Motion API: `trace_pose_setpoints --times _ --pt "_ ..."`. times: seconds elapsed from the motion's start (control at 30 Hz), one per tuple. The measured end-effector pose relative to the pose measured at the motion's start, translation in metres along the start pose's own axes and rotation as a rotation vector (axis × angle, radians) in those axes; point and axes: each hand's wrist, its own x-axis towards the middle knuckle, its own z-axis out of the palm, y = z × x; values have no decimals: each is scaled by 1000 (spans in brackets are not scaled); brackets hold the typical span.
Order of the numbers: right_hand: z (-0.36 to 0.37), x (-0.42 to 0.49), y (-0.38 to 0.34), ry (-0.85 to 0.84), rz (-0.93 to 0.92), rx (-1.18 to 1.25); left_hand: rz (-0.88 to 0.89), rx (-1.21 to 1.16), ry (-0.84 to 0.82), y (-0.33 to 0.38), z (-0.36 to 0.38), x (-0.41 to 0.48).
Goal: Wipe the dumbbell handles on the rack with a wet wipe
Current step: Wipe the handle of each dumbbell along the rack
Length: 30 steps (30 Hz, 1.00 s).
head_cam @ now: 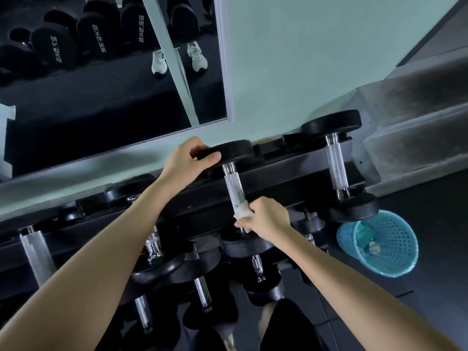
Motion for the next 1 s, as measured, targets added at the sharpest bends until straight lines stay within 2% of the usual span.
trace_pose_setpoints --times 0.03,0.1,0.13,0.23,0.3,0.47,0.6,0.8,0.9,1.0 --pt "-2 -2 0 4 7 -85 3 0 4 1 1 -1" --pt "-4 -3 4 -8 3 -73 11 5 13 2 2 -1" --pt "-5 -2 7 -41 0 51 16 8 14 2 3 0" --pt "-15 -4 12 -200 -44 677 16 2 8 -1 3 0" --pt "-16 -2 17 -247 -80 817 11 -6 11 -2 3 0" --pt "-5 4 12 -80 -26 738 7 -37 37 0 6 0" --pt "2 10 2 92 25 851 4 -54 46 -1 7 -1" --pt "-1 30 -39 379 3 734 8 -52 58 0 9 -1" --pt "-8 39 -56 440 68 556 6 -30 74 2 11 -2" --pt "-3 30 -50 413 13 639 -5 -23 72 5 11 -2"
